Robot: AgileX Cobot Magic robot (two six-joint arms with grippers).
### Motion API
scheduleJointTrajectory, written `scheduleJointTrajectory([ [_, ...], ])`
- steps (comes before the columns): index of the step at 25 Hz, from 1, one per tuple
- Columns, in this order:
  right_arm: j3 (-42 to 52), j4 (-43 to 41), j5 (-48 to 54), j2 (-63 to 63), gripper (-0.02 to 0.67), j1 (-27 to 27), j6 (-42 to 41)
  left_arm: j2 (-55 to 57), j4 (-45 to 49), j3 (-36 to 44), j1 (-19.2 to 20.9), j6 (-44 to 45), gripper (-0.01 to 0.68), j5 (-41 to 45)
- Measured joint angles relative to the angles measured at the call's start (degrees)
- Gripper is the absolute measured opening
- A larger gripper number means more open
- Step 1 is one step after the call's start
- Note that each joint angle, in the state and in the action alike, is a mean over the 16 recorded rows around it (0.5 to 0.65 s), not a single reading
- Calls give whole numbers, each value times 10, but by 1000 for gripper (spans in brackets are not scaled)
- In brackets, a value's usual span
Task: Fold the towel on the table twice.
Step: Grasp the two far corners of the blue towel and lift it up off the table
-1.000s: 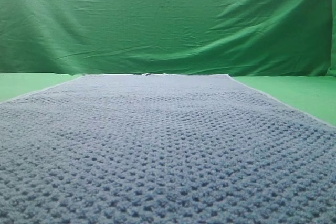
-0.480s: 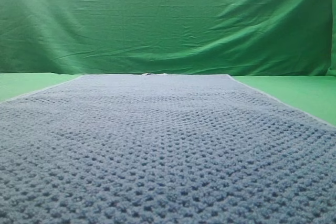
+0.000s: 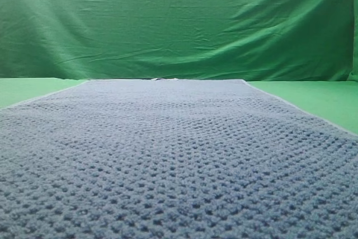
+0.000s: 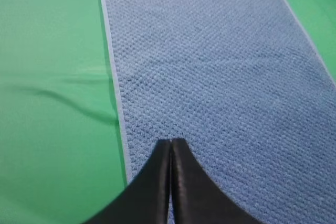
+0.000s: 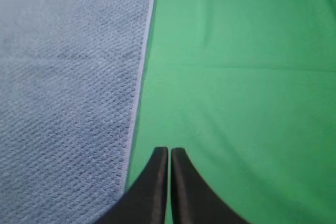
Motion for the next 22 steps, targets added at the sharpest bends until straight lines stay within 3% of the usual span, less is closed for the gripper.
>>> scheduleJointTrajectory([
  [12,-138,-50,30,270,0,84,37,289,48,-152,-16,1,0,71],
  [22,-272,-53,30,485,32,110,67,493,96,-269,-34,1,0,71],
])
